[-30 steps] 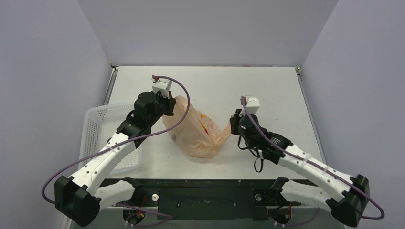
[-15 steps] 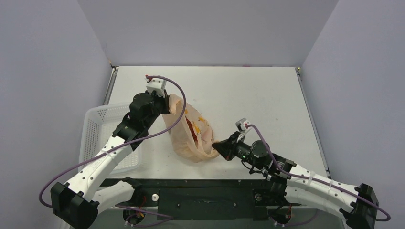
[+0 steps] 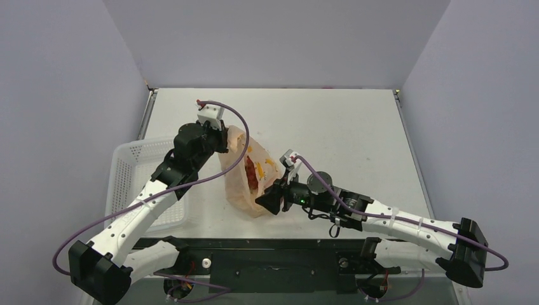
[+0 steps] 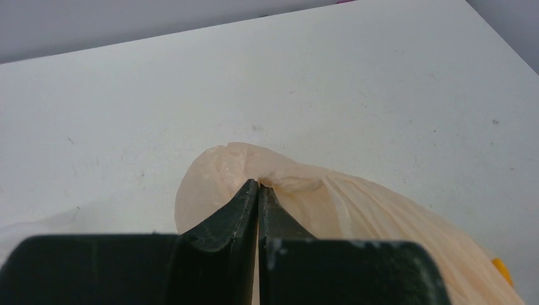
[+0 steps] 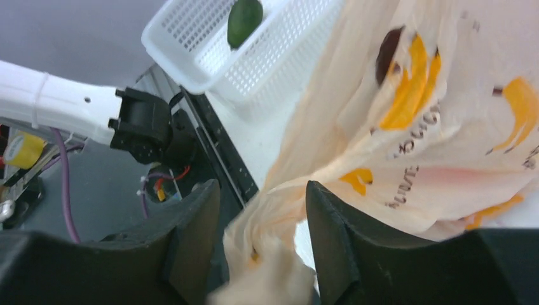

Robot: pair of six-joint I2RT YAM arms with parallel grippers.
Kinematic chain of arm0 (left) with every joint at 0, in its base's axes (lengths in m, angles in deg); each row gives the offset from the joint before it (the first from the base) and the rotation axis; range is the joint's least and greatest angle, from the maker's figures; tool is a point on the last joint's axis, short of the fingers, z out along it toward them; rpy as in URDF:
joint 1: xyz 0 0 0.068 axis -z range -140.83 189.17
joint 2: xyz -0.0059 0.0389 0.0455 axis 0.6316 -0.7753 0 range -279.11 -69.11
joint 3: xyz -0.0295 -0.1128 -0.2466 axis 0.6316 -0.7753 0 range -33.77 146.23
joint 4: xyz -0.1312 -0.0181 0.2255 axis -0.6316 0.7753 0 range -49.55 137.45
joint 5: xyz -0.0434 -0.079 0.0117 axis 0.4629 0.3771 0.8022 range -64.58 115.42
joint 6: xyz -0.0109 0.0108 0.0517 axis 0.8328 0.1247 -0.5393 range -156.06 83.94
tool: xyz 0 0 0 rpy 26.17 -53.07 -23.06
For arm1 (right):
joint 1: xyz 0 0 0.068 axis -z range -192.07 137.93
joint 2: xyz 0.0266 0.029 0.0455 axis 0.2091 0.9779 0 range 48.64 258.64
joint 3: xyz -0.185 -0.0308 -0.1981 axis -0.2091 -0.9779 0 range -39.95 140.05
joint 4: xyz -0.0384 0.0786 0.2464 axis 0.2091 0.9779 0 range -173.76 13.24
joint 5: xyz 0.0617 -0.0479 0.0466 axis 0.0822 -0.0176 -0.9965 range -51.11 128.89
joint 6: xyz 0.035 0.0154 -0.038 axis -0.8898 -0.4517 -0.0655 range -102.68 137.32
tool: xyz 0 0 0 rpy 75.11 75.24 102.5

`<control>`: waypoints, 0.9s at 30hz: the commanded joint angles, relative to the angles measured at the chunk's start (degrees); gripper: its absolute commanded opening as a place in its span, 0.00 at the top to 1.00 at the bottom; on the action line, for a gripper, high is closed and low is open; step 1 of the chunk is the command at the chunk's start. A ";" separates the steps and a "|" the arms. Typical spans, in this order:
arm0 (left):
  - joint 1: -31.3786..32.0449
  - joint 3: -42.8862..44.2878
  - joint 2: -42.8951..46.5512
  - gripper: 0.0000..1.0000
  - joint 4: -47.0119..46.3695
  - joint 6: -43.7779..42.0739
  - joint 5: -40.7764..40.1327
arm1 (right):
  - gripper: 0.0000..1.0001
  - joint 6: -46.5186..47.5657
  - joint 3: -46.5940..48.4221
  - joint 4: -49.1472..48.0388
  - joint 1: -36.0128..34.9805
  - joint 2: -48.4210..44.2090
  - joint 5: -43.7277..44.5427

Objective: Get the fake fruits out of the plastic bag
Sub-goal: Adjust the plastic bag at the center of the board.

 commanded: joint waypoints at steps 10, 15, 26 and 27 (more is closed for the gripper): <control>-0.25 1.56 -0.03 1.00 -2.90 -0.86 2.12 | 0.39 8.08 22.97 18.94 0.88 8.73 25.49; -0.25 1.77 -0.11 1.00 -2.79 -0.91 2.35 | 0.39 5.85 27.43 22.90 2.89 13.14 26.44; -0.26 2.38 -0.62 1.00 -2.08 -1.05 3.41 | 0.42 1.33 26.82 22.34 2.99 24.20 21.16; -0.26 2.37 -0.64 1.00 -2.08 -1.04 3.57 | 0.44 0.92 26.71 22.22 3.00 24.84 21.84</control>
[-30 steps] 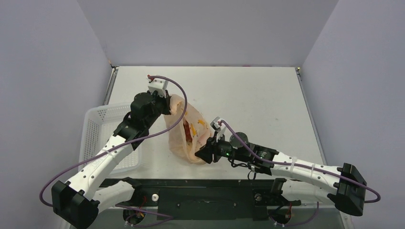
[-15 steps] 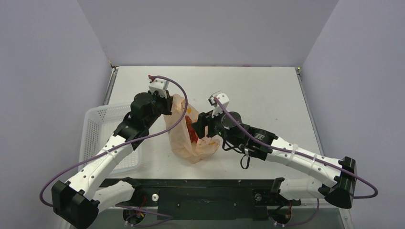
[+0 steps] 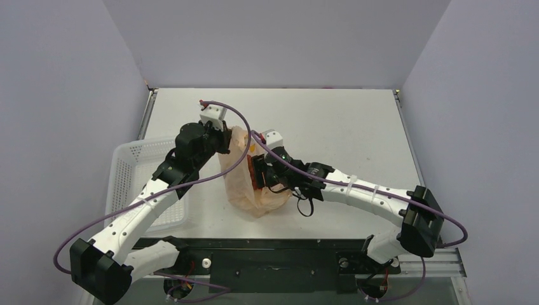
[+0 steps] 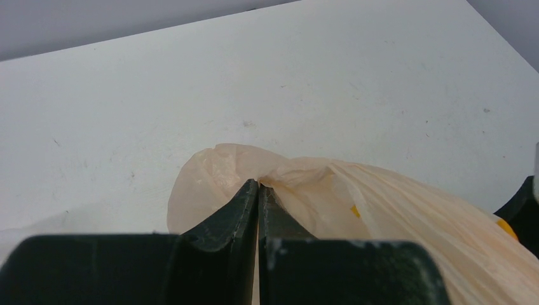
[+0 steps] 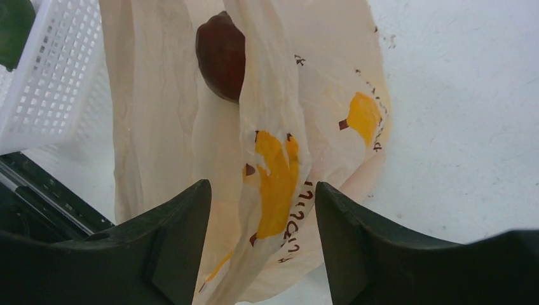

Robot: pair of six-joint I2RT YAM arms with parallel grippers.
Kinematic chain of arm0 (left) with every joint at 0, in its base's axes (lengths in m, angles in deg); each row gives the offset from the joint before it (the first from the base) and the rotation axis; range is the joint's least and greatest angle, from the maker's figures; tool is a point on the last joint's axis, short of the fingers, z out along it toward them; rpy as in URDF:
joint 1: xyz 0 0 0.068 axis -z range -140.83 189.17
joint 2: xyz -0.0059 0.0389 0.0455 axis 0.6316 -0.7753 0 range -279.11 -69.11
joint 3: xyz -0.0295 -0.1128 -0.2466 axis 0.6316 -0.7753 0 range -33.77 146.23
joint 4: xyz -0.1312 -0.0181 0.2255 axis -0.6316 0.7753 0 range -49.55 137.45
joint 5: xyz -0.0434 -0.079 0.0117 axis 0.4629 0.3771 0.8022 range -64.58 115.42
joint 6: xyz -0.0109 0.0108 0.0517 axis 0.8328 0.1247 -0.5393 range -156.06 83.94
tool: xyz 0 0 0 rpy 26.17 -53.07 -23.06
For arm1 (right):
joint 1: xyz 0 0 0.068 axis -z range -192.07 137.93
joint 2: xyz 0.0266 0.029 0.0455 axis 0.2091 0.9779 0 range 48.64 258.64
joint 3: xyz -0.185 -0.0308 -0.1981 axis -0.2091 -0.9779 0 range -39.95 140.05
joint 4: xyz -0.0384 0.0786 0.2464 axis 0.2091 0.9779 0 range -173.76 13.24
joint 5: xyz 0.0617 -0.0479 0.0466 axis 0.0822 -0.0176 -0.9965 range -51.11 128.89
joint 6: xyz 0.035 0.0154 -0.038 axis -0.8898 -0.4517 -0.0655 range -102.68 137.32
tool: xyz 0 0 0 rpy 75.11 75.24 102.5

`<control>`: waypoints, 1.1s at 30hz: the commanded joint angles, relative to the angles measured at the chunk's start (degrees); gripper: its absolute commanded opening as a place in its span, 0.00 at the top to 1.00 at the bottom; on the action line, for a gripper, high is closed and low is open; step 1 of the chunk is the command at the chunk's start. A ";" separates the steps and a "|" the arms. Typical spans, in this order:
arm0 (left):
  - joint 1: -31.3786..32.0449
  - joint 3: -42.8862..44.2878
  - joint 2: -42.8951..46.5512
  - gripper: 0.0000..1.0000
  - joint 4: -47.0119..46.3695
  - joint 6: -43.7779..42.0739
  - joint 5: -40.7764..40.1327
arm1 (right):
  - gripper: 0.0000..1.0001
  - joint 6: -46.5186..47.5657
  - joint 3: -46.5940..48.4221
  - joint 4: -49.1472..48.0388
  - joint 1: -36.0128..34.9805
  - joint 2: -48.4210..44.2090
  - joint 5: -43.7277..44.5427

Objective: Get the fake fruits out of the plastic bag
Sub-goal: Adjust the plastic bag at the center of the board.

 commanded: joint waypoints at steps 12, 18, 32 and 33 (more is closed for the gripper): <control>-0.34 2.60 1.12 0.28 -1.86 -1.12 3.85 | 1.00 -5.20 -3.94 -5.84 5.50 -4.30 8.90; -0.26 -0.27 4.87 0.03 -5.88 -1.05 6.24 | 1.00 -6.74 -4.33 -6.29 12.57 -5.71 7.20; 4.51 6.83 -6.25 0.03 1.56 -1.23 21.66 | 1.00 -6.78 -3.11 -8.54 12.74 -10.27 10.81; 5.38 7.76 -7.88 0.03 3.13 -1.60 21.52 | 1.00 -6.71 -3.06 -8.84 12.67 -10.50 10.90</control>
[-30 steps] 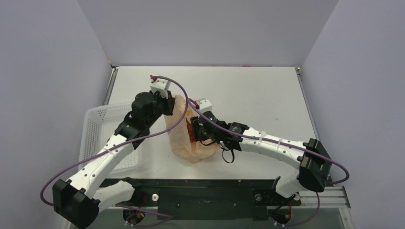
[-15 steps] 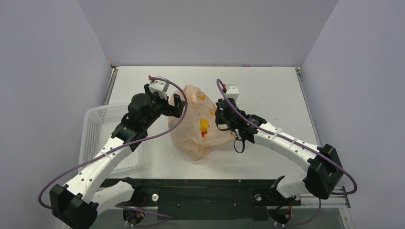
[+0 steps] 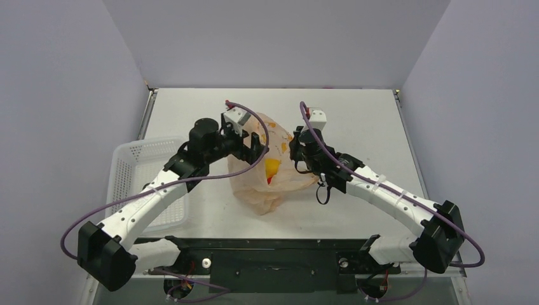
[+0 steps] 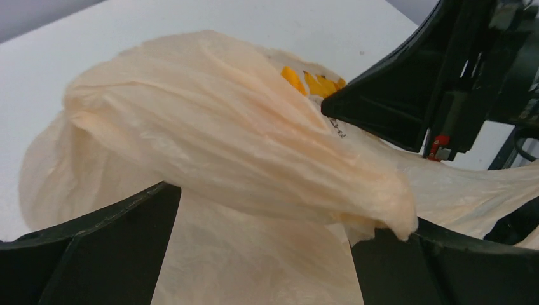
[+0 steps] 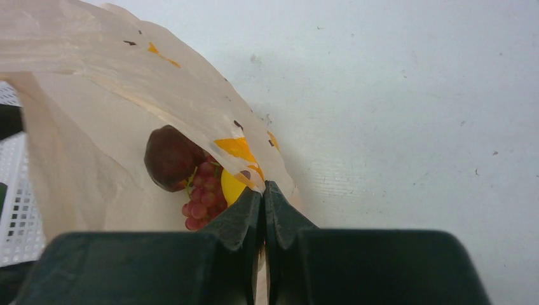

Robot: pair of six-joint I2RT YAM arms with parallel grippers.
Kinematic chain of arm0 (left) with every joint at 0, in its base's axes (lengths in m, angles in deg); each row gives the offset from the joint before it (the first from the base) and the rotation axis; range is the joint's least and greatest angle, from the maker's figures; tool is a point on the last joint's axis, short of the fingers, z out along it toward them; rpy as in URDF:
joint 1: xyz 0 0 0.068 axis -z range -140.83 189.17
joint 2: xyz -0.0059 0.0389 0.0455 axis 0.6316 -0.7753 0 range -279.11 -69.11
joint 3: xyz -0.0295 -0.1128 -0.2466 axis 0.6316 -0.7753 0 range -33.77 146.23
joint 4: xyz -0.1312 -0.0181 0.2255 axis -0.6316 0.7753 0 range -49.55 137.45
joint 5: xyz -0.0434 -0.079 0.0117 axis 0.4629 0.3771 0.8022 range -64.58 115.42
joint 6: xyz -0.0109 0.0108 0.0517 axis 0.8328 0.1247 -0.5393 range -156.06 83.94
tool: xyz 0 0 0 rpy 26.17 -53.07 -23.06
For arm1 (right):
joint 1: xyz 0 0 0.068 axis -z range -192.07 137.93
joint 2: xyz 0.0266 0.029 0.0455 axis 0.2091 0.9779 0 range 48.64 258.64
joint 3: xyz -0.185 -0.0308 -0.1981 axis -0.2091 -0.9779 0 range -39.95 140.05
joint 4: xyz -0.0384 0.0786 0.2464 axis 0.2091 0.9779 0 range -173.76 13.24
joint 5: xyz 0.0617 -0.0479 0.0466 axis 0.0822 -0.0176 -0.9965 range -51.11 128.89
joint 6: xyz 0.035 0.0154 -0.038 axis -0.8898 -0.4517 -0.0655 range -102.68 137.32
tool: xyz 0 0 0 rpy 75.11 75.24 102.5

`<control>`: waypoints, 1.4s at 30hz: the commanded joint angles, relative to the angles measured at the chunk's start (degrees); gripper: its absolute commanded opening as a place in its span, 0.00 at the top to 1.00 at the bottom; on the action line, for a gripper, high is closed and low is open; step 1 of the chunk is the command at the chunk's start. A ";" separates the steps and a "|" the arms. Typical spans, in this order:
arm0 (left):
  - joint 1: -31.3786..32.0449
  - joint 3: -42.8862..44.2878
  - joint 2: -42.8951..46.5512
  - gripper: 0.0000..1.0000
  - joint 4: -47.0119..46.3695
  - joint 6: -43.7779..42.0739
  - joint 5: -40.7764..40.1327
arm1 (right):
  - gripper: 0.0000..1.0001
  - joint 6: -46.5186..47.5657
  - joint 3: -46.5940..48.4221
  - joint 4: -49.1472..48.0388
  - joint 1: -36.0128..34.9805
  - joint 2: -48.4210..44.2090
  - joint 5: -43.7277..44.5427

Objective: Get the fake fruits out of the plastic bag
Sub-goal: Adjust the plastic bag at the center of the board.

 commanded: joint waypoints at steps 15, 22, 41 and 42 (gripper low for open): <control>2.04 10.24 -9.67 0.86 13.41 -1.50 -14.56 | 1.00 4.48 0.65 -0.38 2.99 -6.41 8.39; -0.46 6.00 -3.35 0.96 7.90 -0.35 -15.34 | 1.00 9.65 9.32 5.51 14.25 -5.07 4.67; -2.46 8.20 -12.27 1.00 7.62 5.59 -2.46 | 0.64 14.37 14.60 9.16 3.53 4.38 -1.38; -2.88 8.35 -12.51 1.00 7.67 5.81 -2.16 | 0.61 14.31 14.38 9.73 3.38 3.60 -1.32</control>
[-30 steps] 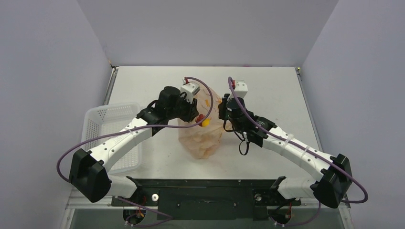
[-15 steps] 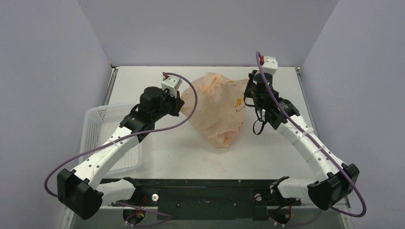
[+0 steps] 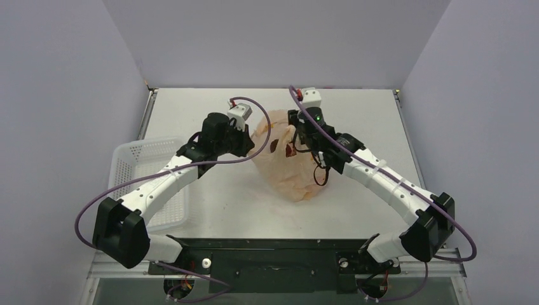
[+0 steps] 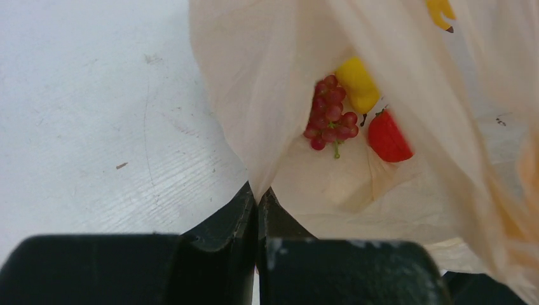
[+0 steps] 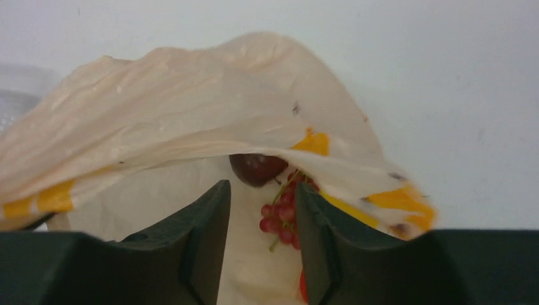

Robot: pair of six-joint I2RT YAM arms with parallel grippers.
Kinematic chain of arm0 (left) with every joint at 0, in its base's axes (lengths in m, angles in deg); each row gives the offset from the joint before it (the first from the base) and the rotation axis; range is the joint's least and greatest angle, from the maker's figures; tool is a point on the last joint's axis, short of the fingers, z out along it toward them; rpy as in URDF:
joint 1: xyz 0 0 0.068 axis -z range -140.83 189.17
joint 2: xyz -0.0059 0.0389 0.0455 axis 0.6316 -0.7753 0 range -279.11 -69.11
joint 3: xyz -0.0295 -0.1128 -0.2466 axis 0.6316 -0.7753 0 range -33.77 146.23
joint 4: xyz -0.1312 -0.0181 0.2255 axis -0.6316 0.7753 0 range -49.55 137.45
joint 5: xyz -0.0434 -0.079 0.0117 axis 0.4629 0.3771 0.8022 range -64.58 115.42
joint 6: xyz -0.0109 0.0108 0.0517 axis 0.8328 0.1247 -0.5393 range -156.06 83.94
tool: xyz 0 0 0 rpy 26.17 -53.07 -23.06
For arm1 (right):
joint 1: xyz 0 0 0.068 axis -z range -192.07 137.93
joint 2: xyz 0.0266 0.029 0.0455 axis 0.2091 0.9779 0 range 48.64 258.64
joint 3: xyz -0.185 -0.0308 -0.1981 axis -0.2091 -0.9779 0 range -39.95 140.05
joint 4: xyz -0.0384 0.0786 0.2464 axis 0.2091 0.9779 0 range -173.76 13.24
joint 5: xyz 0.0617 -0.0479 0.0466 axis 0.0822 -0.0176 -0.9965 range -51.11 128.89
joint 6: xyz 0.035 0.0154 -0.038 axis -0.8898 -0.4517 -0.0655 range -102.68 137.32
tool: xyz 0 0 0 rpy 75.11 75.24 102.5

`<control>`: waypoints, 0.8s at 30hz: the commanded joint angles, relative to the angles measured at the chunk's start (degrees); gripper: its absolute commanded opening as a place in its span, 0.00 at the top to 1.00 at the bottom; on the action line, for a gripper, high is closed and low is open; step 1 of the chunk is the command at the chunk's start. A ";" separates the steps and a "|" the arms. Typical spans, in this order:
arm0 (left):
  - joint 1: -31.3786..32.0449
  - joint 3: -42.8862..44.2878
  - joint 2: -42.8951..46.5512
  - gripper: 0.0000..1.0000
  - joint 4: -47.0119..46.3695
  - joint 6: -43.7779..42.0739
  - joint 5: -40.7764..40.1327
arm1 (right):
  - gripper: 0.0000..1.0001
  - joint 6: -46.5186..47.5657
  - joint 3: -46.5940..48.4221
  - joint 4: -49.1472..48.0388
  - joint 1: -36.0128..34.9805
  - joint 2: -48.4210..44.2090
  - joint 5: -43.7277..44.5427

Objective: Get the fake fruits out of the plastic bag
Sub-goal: Adjust the plastic bag at the center of the board.

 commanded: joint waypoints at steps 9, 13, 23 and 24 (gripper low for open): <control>-3.36 3.38 0.45 1.00 -2.15 3.45 6.41 | 0.27 -7.38 -0.70 3.51 -2.01 -9.82 2.24; -3.47 3.17 0.39 1.00 -2.73 3.56 8.06 | 0.24 -10.54 -2.56 0.12 -3.96 -11.29 -0.59; -3.48 3.47 -0.01 0.99 -1.78 3.61 8.03 | 0.49 -9.50 -23.10 -16.67 -9.43 -12.77 -9.89; -3.52 3.53 -0.15 0.97 -1.36 3.51 7.17 | 0.53 -9.56 -25.49 -18.12 -11.15 -12.68 -9.19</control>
